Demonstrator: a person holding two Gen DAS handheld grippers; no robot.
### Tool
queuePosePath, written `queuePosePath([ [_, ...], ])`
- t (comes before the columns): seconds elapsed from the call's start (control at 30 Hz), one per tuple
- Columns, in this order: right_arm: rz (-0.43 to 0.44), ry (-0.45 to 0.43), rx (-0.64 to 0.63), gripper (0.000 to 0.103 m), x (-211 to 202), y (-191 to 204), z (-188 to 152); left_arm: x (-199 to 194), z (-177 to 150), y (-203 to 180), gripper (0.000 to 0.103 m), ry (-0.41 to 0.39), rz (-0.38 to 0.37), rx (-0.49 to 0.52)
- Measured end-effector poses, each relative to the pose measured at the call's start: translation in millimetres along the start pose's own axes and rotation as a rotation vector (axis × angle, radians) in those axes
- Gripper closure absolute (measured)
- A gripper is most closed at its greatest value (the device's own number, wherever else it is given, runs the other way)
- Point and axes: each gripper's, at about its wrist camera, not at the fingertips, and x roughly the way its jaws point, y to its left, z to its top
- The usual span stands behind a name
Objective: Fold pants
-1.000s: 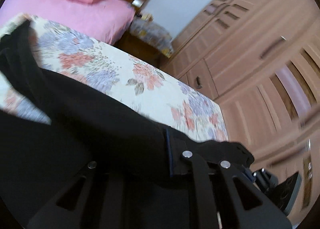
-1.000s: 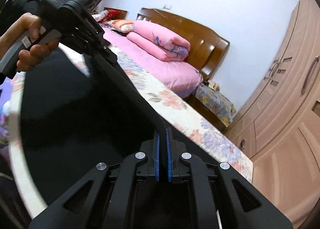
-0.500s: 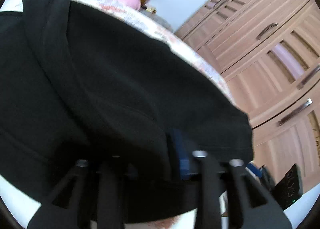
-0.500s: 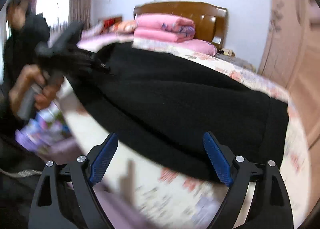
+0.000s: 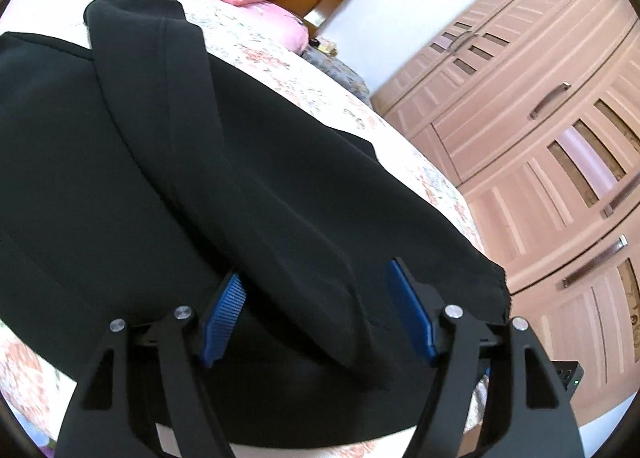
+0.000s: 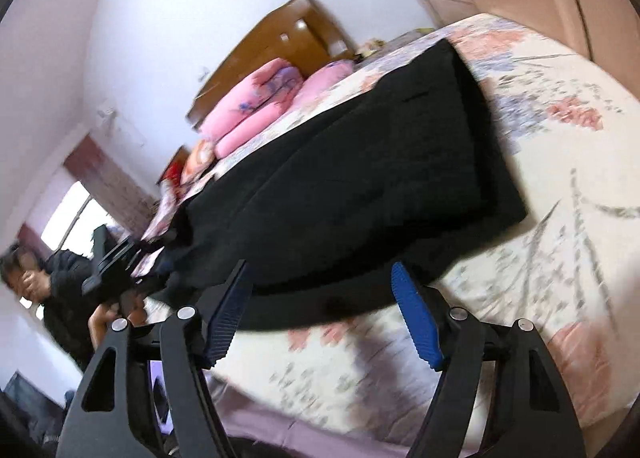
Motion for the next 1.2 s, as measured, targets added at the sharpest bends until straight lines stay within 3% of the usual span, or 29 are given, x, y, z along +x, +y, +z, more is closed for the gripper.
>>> queuePosePath([
  [0.2, -0.021, -0.010, 0.037, 0.033, 3.1, 2.2, 6.4, 6.8, 11.4, 7.8, 0.032, 0.007, 0.040, -0.004],
  [0.3, -0.039, -0.018, 0.062, 0.047, 2.4, 1.5, 10.7, 10.5, 17.3, 12.2, 0.032, 0.018, 0.069, 0.004],
  [0.43, -0.045, -0.010, 0.078, 0.048, 6.7, 6.5, 5.7, 13.4, 15.5, 11.3, 0.032, 0.043, 0.119, 0.019],
  [0.53, -0.075, 0.020, 0.037, 0.060, 13.7, 18.9, 0.6, 23.1, 13.1, 6.1, 0.036, 0.070, 0.182, 0.068],
  [0.57, -0.091, 0.011, 0.031, 0.067, 13.5, 21.6, -0.8, 23.4, 13.2, 5.2, 0.050, 0.065, 0.200, 0.079],
  [0.6, -0.091, 0.006, 0.033, 0.080, 12.6, 22.0, -1.8, 23.5, 13.3, 4.6, 0.079, 0.068, 0.228, 0.090],
  [0.63, -0.084, 0.000, 0.046, 0.085, 11.1, 21.3, -2.4, 22.9, 15.0, 7.2, 0.087, 0.075, 0.219, 0.080],
  [0.7, -0.062, -0.018, 0.050, 0.091, 5.0, 24.0, -4.1, 12.1, 15.9, 10.5, 0.092, 0.048, 0.172, 0.055],
  [0.9, -0.027, -0.083, -0.018, 0.093, -19.9, 50.9, -1.0, -67.5, -1.2, -31.1, 0.092, -0.170, 0.142, 0.188],
  [0.97, -0.035, -0.074, -0.019, 0.094, -22.2, 49.3, -3.6, -71.3, -10.6, -27.8, 0.092, -0.154, 0.140, 0.199],
  [1.1, -0.079, 0.007, 0.028, 0.094, -11.9, 24.3, -22.8, -37.0, -39.7, 7.0, 0.092, -0.012, 0.159, 0.170],
  [1.2, -0.060, 0.015, 0.069, 0.095, -11.7, 17.5, -28.5, -32.5, -47.8, 18.0, 0.092, -0.021, 0.145, 0.164],
])
